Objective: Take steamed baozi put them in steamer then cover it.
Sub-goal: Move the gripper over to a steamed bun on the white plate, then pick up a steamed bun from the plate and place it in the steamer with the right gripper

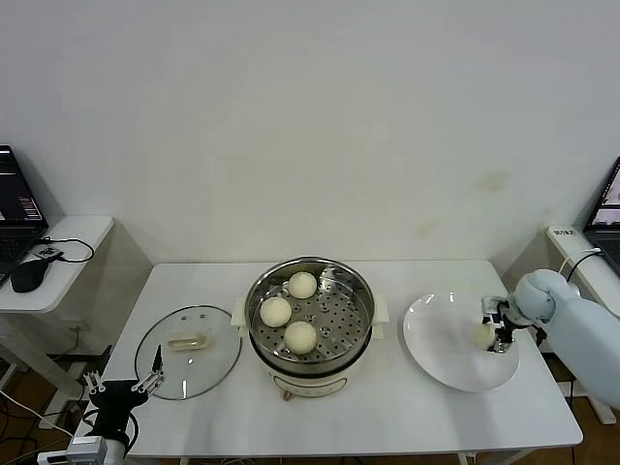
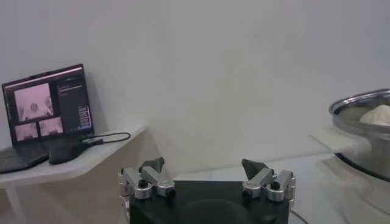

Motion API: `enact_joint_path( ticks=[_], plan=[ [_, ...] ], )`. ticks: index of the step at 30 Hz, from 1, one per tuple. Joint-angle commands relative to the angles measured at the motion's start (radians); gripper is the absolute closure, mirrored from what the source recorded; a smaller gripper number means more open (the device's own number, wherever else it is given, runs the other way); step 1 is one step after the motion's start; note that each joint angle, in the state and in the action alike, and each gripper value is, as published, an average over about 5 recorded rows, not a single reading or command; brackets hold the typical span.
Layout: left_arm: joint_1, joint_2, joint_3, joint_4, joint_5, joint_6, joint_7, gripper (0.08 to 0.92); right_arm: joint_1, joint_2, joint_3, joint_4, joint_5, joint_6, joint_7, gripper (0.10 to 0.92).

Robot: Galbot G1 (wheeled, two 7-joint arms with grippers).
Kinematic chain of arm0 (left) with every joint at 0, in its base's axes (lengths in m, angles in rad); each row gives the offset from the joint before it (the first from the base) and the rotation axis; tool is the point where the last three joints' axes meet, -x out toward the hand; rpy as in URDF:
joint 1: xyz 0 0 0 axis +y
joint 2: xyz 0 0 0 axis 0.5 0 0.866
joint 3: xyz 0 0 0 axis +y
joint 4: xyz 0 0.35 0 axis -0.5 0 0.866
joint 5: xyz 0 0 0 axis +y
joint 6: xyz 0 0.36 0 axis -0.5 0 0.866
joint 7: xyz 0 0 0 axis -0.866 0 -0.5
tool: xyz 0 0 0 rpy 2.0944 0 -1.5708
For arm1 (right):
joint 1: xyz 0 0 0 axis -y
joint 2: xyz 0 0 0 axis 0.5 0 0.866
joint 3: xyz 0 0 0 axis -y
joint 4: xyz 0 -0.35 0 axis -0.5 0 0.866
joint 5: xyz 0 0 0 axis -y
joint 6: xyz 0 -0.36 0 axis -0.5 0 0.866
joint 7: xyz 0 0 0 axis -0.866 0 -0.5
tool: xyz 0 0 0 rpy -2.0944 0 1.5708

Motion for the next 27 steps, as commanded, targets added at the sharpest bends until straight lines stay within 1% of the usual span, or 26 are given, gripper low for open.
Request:
enact_joint_path(
  ticks=[1, 5, 8, 13, 18, 22, 27],
  plan=[
    [0.001, -0.001, 0.000, -0.004, 0.000, -0.001, -0.001, 0.177, 0.001, 0.011, 0.005, -0.014, -0.008, 0.003, -0.003, 0.346],
    [0.002, -0.001, -0.001, -0.007, 0.000, -0.001, -0.001, 0.177, 0.019, -0.017, -0.010, 0.022, 0.014, -0.004, -0.010, 0.381],
    [0.003, -0.001, -0.002, -0.009, 0.000, -0.001, -0.001, 0.177, 0.064, -0.062, -0.053, 0.079, 0.063, -0.020, -0.024, 0.399],
    [-0.002, -0.002, 0.001, -0.012, 0.000, -0.001, -0.001, 0.177, 0.233, -0.167, -0.208, 0.203, 0.202, -0.065, -0.048, 0.411],
    [-0.009, -0.003, 0.011, -0.014, 0.001, -0.001, -0.001, 0.177, 0.455, -0.233, -0.361, 0.344, 0.368, -0.121, -0.056, 0.414],
    [-0.011, 0.001, 0.015, -0.013, 0.000, -0.002, -0.001, 0.177, 0.666, -0.237, -0.531, 0.433, 0.500, -0.165, -0.047, 0.411],
    [-0.013, 0.005, 0.021, -0.014, 0.000, -0.003, -0.001, 0.177, 0.864, -0.163, -0.676, 0.498, 0.657, -0.266, 0.014, 0.404]
  ],
)
